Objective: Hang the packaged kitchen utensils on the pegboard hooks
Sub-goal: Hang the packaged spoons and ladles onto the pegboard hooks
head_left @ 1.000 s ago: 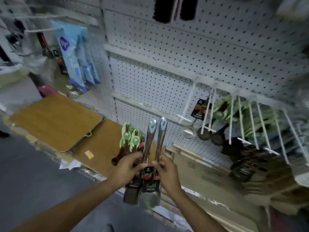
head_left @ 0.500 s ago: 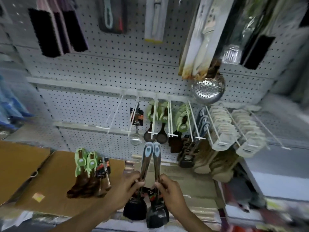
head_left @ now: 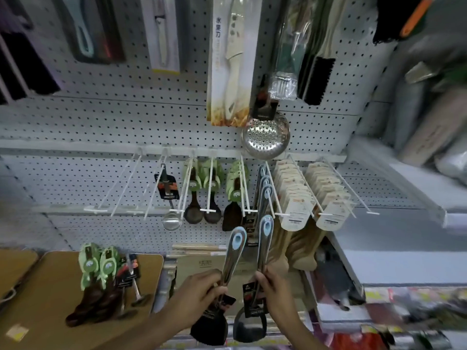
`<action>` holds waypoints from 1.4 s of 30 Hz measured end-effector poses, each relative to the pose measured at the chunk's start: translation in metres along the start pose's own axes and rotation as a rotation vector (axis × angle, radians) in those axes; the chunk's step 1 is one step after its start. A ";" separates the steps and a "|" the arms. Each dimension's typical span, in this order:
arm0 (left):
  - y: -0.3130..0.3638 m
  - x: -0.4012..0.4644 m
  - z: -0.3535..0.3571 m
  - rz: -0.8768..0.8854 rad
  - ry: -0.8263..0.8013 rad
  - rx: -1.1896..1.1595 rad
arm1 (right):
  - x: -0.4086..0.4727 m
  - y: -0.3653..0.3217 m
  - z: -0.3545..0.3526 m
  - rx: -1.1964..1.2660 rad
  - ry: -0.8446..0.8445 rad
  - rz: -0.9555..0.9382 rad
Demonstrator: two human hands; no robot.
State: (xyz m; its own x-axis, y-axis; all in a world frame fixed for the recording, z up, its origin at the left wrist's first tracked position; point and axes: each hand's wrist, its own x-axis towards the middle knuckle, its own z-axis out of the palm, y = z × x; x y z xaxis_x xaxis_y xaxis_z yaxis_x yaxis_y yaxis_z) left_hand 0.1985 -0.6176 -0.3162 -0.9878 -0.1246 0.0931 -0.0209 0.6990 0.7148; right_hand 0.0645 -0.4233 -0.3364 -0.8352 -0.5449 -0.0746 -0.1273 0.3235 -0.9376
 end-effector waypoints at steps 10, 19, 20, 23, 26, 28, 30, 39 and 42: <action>0.016 0.013 0.026 0.009 0.001 0.018 | 0.023 0.012 -0.017 0.037 0.039 0.032; 0.026 0.018 0.037 0.011 0.030 0.001 | 0.059 0.003 -0.024 -0.024 0.025 -0.065; 0.028 0.018 0.038 0.007 0.029 0.000 | 0.062 0.001 -0.024 0.016 0.020 -0.050; 0.032 0.021 0.038 -0.004 0.026 -0.004 | 0.074 0.007 -0.027 -0.078 0.020 -0.100; 0.034 0.024 0.040 -0.029 0.018 -0.014 | 0.087 0.023 -0.031 -0.183 0.021 -0.071; 0.034 0.027 0.040 -0.042 0.020 -0.038 | 0.087 0.019 -0.035 -0.214 0.071 -0.086; 0.033 0.030 0.042 -0.051 0.029 -0.062 | 0.080 0.003 -0.038 -0.144 0.112 -0.102; 0.033 0.057 0.064 -0.083 0.066 -0.080 | 0.013 -0.050 -0.048 0.187 -0.143 -0.157; 0.037 0.067 0.070 -0.059 0.049 -0.098 | 0.018 -0.043 -0.049 0.166 -0.090 -0.162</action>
State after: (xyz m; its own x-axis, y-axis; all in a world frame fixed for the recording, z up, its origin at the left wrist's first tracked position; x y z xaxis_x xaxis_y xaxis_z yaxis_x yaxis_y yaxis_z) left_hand 0.1211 -0.5512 -0.3322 -0.9764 -0.2001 0.0809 -0.0617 0.6177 0.7840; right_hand 0.0285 -0.4097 -0.2810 -0.7591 -0.6483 0.0587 -0.1602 0.0986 -0.9822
